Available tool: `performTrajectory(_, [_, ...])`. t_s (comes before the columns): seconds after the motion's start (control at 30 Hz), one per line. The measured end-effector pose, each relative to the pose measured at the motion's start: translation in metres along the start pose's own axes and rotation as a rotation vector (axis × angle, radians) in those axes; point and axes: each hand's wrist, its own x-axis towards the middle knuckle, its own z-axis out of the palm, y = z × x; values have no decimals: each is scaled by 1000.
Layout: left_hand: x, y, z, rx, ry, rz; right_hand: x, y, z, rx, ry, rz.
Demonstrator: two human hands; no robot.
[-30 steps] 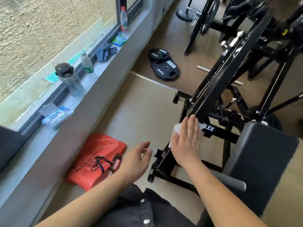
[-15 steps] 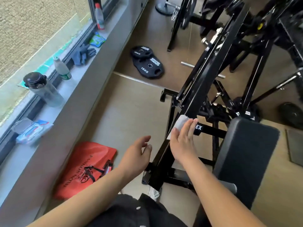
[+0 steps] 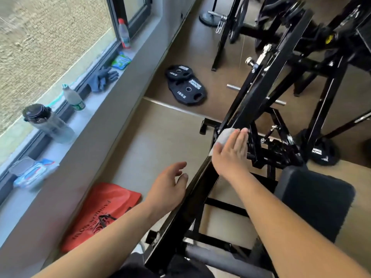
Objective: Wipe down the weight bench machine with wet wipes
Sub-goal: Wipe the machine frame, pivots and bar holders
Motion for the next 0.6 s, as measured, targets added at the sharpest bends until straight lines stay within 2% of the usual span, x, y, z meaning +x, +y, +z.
performTrajectory(0.13, [-2, 3, 1, 16, 14, -27, 6, -8, -3, -50, 39, -65])
performTrajectory(0.3, [-14, -16, -10, 23, 33, -68, -89, -16, 46, 40, 12, -182])
performTrajectory(0.4, [-20, -25, -15, 30, 20, -66, -135, -16, 71, -22, 21, -262])
performTrajectory(0.6, [-28, -24, -18, 10, -17, -1, -103, 1, 56, -55, 44, -295])
